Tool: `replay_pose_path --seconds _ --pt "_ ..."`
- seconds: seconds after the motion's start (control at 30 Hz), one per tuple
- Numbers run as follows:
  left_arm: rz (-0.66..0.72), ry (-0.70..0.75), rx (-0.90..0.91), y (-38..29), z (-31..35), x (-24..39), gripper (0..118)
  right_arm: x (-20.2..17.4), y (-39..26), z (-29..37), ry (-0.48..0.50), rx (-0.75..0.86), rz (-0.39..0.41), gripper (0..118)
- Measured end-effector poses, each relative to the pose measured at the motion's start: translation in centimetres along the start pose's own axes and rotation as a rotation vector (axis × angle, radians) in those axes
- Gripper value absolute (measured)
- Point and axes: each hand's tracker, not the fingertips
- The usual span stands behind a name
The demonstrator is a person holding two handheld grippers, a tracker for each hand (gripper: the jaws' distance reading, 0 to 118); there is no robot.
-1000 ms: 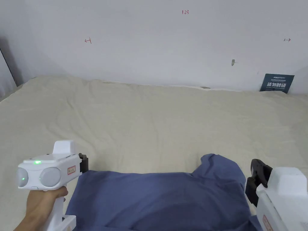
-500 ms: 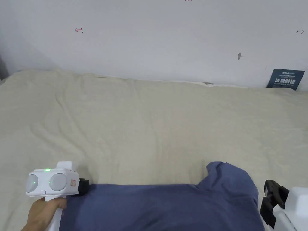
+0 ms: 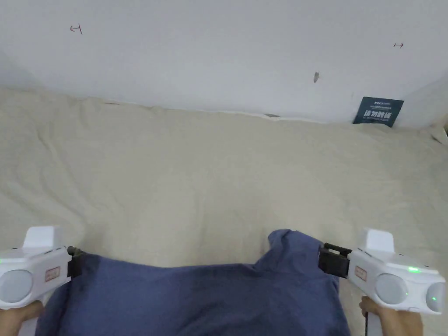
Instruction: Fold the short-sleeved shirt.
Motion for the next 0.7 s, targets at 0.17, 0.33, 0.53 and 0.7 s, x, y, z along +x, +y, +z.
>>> replay_pose_path --seconds 0.17,0.33,0.53,0.7 --pt "-0.03 -0.013 0.011 0.3 1.0 0.1 3 -1.5 -0.4 -4.8 -0.001 -0.186 -0.001 88" --pt "-0.021 -0.012 -0.002 -0.2 0.6 -0.3 3 -1.9 -1.6 -6.5 0.009 -0.196 0.018 37" --pt "-0.002 0.001 -0.002 -0.8 1.4 -0.5 3 -3.4 -1.0 -1.2 0.019 -0.092 0.128 4" --pt "0.021 0.018 0.024 -1.4 3.6 -1.4 3 -1.9 -0.4 5.8 0.088 0.033 0.15 4"
